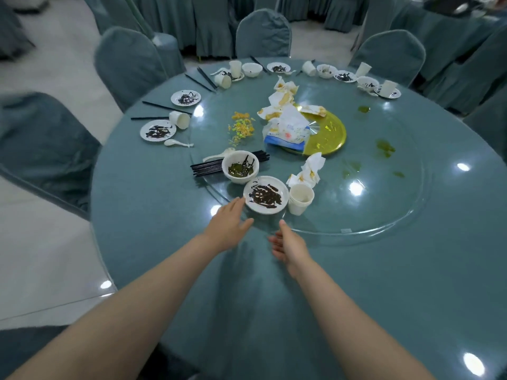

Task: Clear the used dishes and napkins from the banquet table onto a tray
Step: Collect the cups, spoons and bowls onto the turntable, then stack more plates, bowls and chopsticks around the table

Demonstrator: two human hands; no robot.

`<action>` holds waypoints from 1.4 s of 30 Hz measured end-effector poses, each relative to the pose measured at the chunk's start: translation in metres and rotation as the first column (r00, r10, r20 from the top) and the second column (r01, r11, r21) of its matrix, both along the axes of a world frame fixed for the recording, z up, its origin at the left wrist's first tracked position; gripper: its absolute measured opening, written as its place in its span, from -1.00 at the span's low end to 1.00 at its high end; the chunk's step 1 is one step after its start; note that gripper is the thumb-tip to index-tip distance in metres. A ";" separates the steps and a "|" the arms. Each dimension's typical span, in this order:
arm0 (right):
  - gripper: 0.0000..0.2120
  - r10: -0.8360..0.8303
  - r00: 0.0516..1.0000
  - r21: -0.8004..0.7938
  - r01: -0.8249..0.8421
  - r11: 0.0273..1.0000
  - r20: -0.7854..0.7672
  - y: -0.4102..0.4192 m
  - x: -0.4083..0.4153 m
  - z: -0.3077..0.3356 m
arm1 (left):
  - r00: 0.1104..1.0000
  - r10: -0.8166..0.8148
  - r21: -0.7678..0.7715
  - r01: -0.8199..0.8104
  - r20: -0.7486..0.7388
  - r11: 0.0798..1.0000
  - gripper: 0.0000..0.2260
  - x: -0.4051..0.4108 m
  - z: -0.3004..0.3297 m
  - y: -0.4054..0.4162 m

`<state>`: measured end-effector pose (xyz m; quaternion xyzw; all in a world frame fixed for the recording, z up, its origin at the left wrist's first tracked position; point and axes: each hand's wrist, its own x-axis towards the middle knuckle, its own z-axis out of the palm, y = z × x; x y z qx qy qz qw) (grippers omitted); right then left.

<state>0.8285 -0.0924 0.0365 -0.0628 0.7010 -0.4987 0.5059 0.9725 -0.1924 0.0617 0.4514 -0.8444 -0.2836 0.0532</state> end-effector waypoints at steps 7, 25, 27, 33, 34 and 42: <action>-0.68 0.183 0.983 -0.051 -0.182 0.982 0.024 -0.015 0.096 0.029 | 0.984 0.178 -0.041 -0.178 0.001 0.983 -0.45 0.098 0.019 0.017; -0.79 0.621 0.753 -0.266 -0.658 0.705 -0.218 0.065 0.466 0.085 | 0.707 0.685 -0.039 -0.700 -0.172 0.713 -0.49 0.476 0.059 0.176; -0.77 0.633 0.719 -0.279 -0.695 0.663 -0.286 0.081 0.511 0.087 | 0.634 0.749 -0.025 -0.766 -0.190 0.642 -0.50 0.519 0.054 0.204; -0.80 0.649 0.518 -0.289 -0.854 0.433 -0.557 0.117 0.607 0.094 | 0.460 0.878 0.023 -0.884 -0.134 0.467 -0.49 0.631 0.037 0.292; -0.78 0.665 0.477 -0.282 -0.878 0.386 -0.574 0.121 0.622 0.095 | 0.430 0.893 0.023 -0.899 -0.132 0.437 -0.49 0.647 0.037 0.303; -0.68 0.781 0.284 -0.247 -0.954 0.172 -0.556 0.126 0.735 0.089 | 0.248 0.955 -0.018 -0.968 -0.162 0.249 -0.49 0.750 0.043 0.347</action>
